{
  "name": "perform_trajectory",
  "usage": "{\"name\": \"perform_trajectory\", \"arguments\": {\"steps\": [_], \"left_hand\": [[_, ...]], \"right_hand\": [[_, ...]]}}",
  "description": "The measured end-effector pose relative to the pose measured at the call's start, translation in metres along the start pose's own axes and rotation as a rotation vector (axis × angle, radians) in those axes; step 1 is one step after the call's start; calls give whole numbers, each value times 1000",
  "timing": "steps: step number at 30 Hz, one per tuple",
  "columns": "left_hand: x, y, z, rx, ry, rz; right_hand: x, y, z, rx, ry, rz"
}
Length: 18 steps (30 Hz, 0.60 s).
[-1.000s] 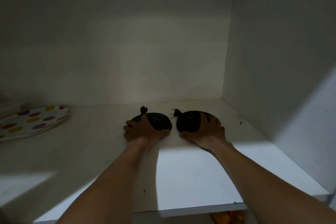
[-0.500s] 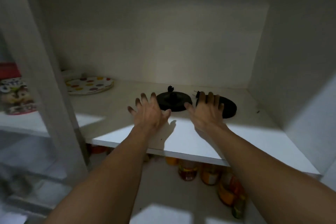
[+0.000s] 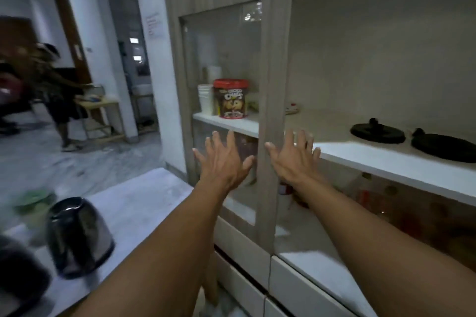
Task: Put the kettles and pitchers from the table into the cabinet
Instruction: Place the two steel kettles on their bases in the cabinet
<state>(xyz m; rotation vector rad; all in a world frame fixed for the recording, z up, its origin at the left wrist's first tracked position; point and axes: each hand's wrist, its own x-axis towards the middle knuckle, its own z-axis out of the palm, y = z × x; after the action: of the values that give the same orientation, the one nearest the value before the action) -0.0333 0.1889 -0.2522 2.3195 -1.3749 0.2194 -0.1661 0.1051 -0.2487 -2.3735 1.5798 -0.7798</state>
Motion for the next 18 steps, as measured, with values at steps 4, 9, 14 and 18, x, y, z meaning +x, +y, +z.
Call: {"name": "perform_trajectory", "arguments": {"steps": [4, 9, 14, 18], "left_hand": [[-82, -113, -30, 79, 1, -183], [-170, -226, -80, 118, 31, -470], [-225, -298, -105, 105, 75, -682], [-237, -342, -98, 7, 90, -879]], "right_hand": [[-79, -86, 53, 59, -151, -133], [-165, -183, 106, 48, -304, -362], [-212, -257, 143, 85, -458, -487], [-226, -293, 182, 114, -529, -524]]}}
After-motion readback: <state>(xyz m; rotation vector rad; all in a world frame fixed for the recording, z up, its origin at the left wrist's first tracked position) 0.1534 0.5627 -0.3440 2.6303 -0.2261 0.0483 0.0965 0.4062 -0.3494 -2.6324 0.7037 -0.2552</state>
